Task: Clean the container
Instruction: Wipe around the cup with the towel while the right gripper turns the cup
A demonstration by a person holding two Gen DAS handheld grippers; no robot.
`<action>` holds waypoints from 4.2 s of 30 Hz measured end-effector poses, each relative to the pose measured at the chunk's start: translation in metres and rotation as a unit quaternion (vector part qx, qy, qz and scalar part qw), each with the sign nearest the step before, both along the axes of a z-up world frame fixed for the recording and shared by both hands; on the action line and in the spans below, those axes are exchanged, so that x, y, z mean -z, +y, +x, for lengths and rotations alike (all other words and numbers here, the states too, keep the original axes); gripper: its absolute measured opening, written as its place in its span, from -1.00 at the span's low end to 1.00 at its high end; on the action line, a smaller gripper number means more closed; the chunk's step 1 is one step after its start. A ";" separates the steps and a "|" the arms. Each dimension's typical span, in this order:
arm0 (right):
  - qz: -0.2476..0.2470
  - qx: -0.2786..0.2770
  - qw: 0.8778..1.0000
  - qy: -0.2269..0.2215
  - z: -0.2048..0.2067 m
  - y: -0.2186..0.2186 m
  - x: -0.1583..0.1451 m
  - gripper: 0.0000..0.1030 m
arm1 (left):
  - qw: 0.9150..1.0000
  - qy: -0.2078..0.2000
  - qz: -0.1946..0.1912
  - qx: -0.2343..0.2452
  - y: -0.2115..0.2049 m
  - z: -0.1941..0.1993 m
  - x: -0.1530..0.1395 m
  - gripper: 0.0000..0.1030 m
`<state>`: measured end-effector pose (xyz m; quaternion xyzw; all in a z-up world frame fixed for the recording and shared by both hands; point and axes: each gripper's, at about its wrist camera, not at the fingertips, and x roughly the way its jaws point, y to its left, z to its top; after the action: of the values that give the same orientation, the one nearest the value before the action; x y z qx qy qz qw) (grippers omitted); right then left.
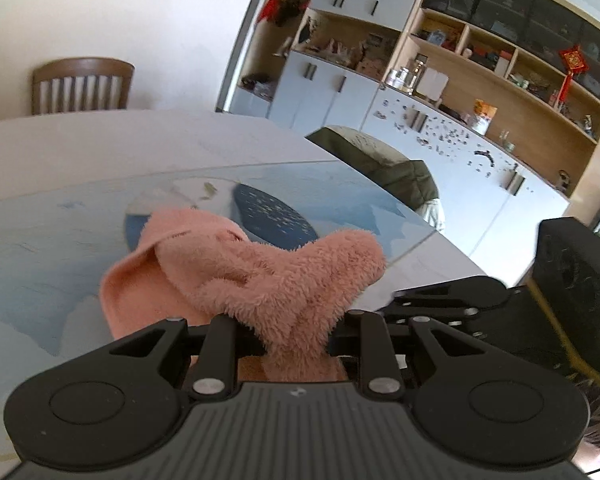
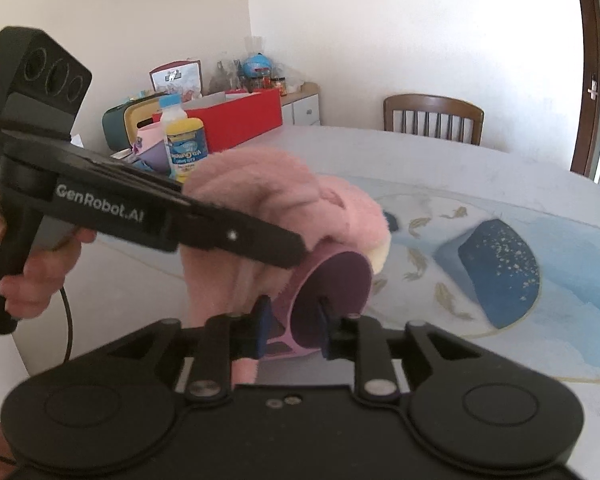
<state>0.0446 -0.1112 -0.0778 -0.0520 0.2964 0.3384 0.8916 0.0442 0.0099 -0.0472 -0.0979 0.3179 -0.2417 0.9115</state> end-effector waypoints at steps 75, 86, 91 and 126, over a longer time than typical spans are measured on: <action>0.099 0.001 0.995 0.028 0.000 -0.051 0.019 -0.96 | 0.993 0.041 -0.067 0.088 -0.017 0.023 0.014 -0.55; 0.102 0.005 0.994 0.026 0.000 -0.055 0.019 -0.96 | 0.996 0.068 -0.055 0.004 0.020 0.039 0.036 -0.55; 0.105 0.013 0.994 0.027 -0.001 -0.058 0.019 -0.96 | 0.998 0.050 -0.044 0.010 0.026 0.023 0.032 -0.54; 0.088 0.027 0.995 0.031 0.001 -0.055 0.016 -0.95 | 0.956 -0.073 0.267 0.098 -0.016 -0.039 0.053 0.66</action>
<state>0.0454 -0.1660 -0.0935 0.0455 0.2946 0.3403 0.8918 0.0054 -0.0066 -0.1003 0.1991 0.3114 -0.2428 0.8969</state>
